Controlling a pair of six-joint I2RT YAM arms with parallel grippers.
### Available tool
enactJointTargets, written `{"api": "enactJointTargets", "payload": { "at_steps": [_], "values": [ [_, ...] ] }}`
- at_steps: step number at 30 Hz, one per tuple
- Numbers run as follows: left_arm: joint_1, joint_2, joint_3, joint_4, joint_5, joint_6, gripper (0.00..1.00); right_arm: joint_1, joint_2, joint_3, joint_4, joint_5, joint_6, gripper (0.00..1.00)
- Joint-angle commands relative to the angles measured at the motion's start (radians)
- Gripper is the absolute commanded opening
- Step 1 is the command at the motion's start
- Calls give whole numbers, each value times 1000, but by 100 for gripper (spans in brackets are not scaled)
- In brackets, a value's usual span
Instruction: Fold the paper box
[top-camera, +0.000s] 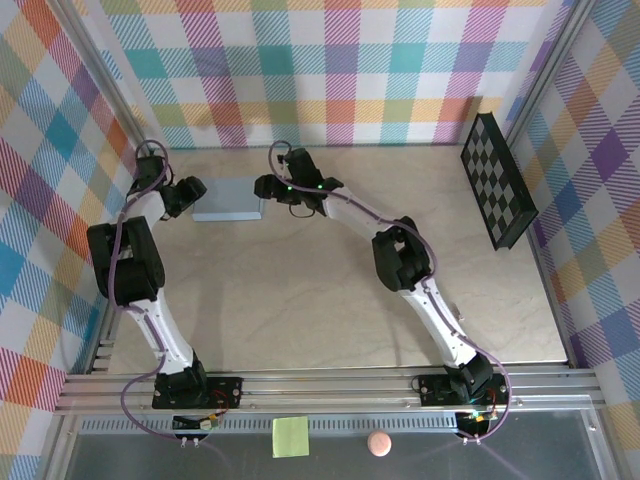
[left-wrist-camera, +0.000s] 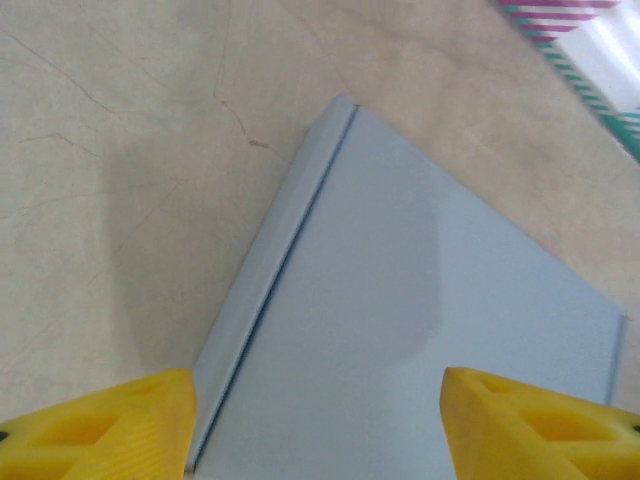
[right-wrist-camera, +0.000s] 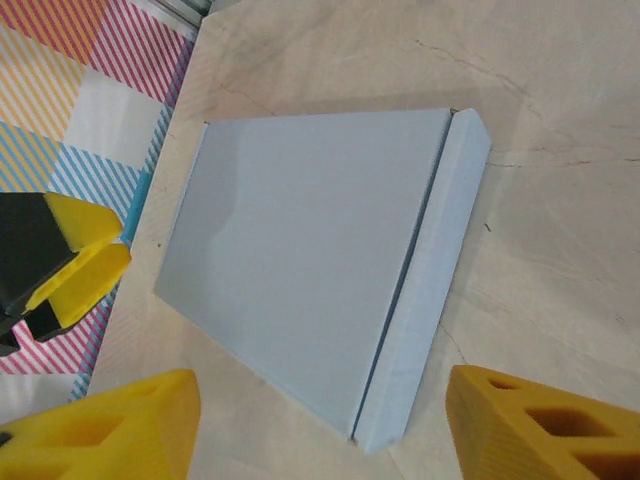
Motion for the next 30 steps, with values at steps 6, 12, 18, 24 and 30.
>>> {"api": "enactJointTargets", "payload": {
  "at_steps": [6,12,18,24,30],
  "values": [
    [-42,-227,-215,69,-39,7,91,-54,-333,-358,-14,-4,-166,97],
    [-132,-314,-362,129,-111,37,100,-119,-565,-667,3,41,-263,99],
    [-218,-409,-519,203,-231,114,100,-193,-812,-957,-50,217,-444,99],
    [-253,-491,-625,247,-310,194,100,-303,-1032,-1317,86,388,-607,99],
    [-268,-552,-765,390,-382,275,100,-406,-1145,-1615,358,471,-816,99]
  ]
}}
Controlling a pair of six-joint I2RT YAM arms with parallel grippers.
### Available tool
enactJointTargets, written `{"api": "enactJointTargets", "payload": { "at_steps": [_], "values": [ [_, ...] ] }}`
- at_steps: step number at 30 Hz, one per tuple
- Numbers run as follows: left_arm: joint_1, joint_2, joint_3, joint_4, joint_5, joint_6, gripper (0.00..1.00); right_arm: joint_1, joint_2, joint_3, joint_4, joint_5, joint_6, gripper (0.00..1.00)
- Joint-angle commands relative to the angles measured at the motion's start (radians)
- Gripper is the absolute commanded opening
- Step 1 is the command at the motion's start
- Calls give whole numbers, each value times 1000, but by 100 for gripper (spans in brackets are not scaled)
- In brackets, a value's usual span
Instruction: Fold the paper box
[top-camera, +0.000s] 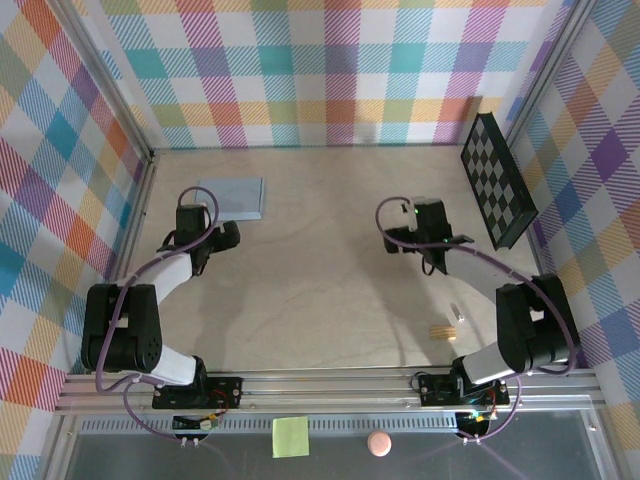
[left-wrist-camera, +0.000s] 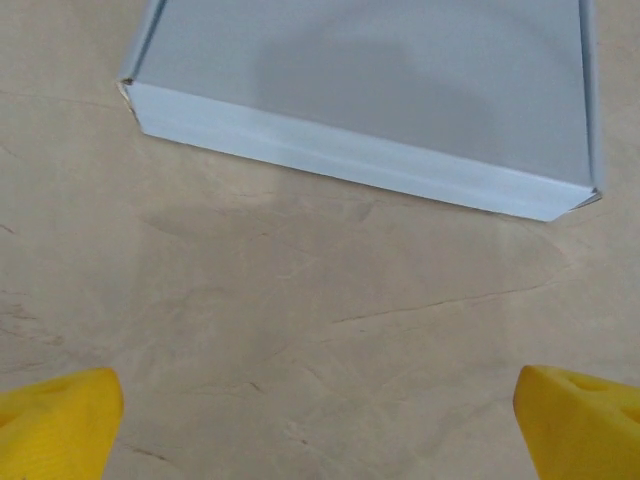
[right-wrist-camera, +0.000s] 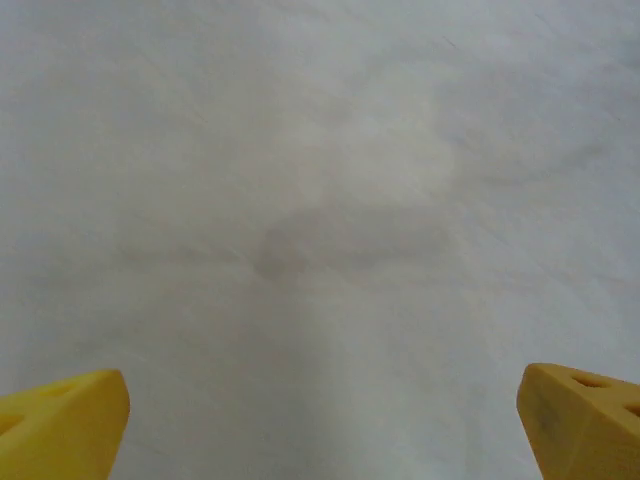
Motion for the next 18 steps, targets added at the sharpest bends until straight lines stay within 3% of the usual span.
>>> {"api": "enactJointTargets", "payload": {
  "at_steps": [1,9,14,18],
  "values": [
    [-9,-52,-99,158,-56,87,100,-47,-34,-108,221,84,-150,99],
    [-7,-13,-332,741,19,116,100,-221,-79,-301,566,-119,-56,99],
    [-4,116,-332,852,81,124,100,-304,-65,-338,689,-232,36,99],
    [1,140,-334,876,105,132,100,-326,56,-399,918,-275,55,99]
  ]
}}
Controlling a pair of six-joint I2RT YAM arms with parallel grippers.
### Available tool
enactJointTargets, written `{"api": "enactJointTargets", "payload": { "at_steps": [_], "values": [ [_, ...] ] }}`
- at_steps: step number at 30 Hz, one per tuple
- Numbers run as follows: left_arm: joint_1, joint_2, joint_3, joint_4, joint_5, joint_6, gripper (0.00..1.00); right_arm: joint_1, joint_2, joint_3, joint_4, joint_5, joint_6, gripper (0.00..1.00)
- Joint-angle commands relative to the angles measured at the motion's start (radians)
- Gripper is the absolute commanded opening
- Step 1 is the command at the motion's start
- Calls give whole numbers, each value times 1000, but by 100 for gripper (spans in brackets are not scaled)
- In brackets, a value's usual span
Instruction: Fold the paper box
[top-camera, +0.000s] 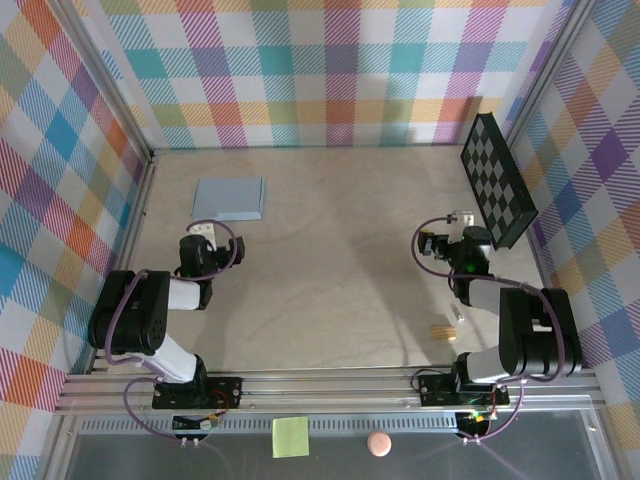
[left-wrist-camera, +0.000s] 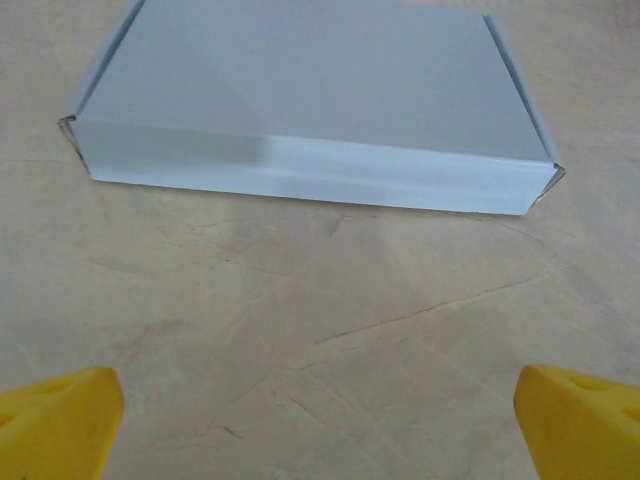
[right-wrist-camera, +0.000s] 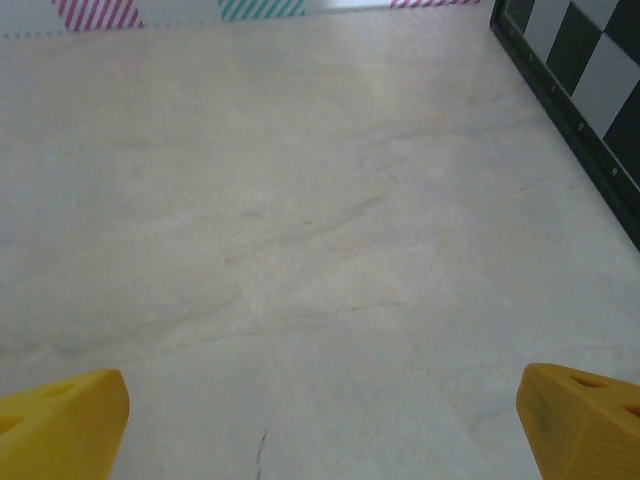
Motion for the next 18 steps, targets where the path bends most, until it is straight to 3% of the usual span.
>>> {"api": "enactJointTargets", "payload": {
  "at_steps": [1,3,18],
  "values": [
    [2,2,2,86,52,27,100,-9,91,-38,238,-102,36,99],
    [-3,6,11,79,41,35,100,-9,80,2,136,-131,18,99],
    [-20,4,17,63,5,42,100,-5,86,5,139,-109,22,99]
  ]
}}
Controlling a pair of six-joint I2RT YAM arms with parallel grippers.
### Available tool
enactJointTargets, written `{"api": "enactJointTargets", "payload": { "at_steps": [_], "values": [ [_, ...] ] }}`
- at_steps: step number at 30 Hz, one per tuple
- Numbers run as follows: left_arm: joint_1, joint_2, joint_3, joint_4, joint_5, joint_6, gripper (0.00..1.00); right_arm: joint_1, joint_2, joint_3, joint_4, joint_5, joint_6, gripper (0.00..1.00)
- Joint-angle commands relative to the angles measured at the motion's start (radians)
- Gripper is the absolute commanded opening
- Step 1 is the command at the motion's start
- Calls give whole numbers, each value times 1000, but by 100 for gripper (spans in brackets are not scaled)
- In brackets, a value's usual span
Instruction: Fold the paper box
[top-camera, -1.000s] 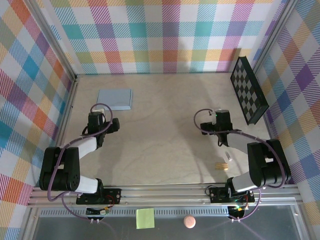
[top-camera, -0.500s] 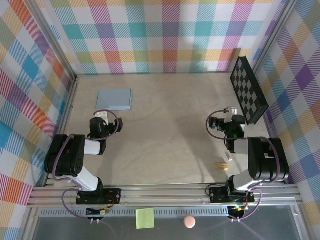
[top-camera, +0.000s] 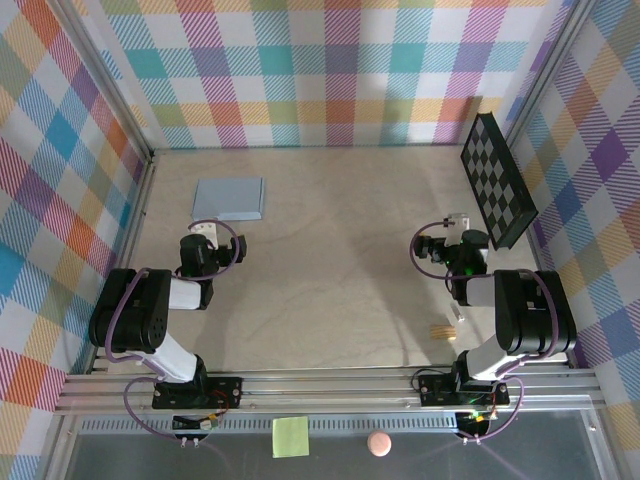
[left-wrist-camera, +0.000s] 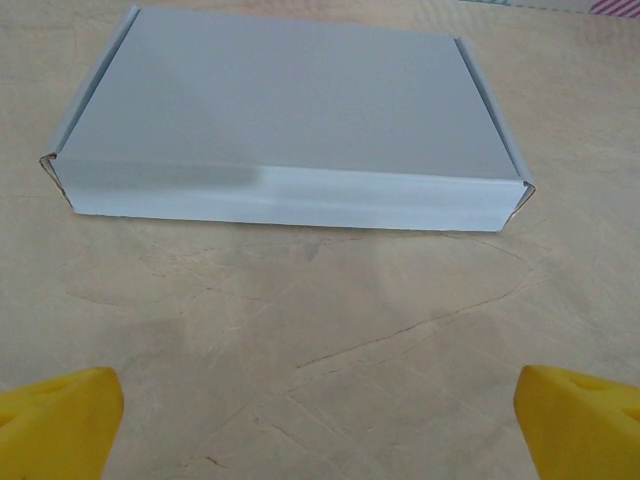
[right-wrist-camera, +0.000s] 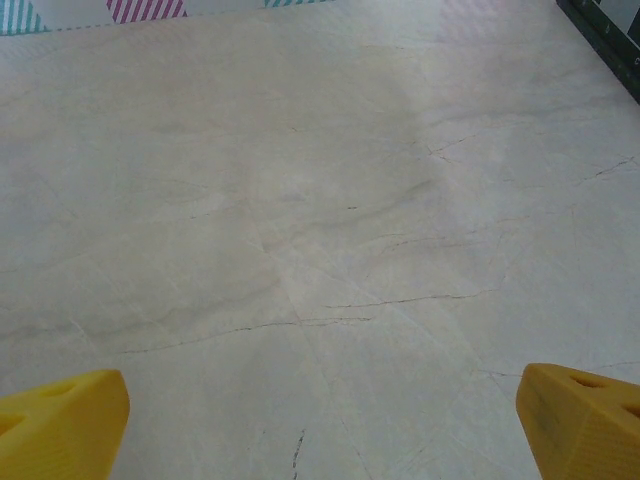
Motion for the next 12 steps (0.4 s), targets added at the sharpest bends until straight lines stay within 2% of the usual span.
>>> {"api": "enactJointTargets", "payload": {
  "at_steps": [1,12],
  "values": [
    [-11,1,15,32,-5,17,100,3,-4,20,36,-21,11,99],
    [-11,0,14,33,-6,18,100,15,-6,19,34,-5,4,99]
  ]
}}
